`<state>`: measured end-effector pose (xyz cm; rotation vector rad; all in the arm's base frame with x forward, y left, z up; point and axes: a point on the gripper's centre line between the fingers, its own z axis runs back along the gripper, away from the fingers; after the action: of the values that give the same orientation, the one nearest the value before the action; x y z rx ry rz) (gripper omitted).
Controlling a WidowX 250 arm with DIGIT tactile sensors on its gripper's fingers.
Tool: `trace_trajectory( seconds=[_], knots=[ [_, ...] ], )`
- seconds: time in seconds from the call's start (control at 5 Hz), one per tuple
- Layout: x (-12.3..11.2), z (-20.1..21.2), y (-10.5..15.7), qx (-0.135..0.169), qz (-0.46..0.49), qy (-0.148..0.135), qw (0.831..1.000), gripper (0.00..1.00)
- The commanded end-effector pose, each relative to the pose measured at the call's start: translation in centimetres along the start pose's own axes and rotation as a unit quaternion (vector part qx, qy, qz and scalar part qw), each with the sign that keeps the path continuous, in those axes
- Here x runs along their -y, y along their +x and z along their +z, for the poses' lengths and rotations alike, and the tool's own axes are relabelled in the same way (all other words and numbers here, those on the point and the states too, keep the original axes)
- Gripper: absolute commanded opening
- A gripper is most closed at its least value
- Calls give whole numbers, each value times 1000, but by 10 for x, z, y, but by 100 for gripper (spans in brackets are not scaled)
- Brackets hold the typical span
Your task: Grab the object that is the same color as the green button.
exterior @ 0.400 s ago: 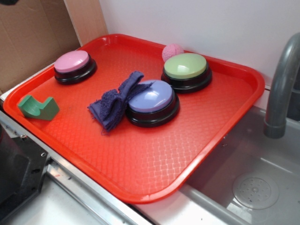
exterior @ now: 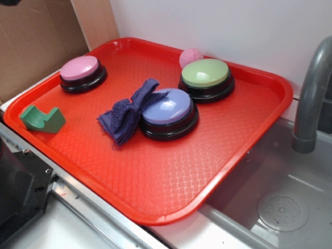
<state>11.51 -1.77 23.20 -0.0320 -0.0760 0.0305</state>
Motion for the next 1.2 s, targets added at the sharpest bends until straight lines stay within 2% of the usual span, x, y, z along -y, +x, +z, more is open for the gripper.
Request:
trace_trajectory(
  seconds=[0.0,0.2,0.4,0.8,1.0],
  knots=[
    [-33,-48,4,13,113,5,994,100],
    [-52,-84,5,-3,150,37,988,100],
    [-69,-112,5,6,181,67,981,100],
    [-100,-171,-8,-32,233,92,968,100],
    [-103,-183,-2,-35,237,101,966,100]
  ],
)
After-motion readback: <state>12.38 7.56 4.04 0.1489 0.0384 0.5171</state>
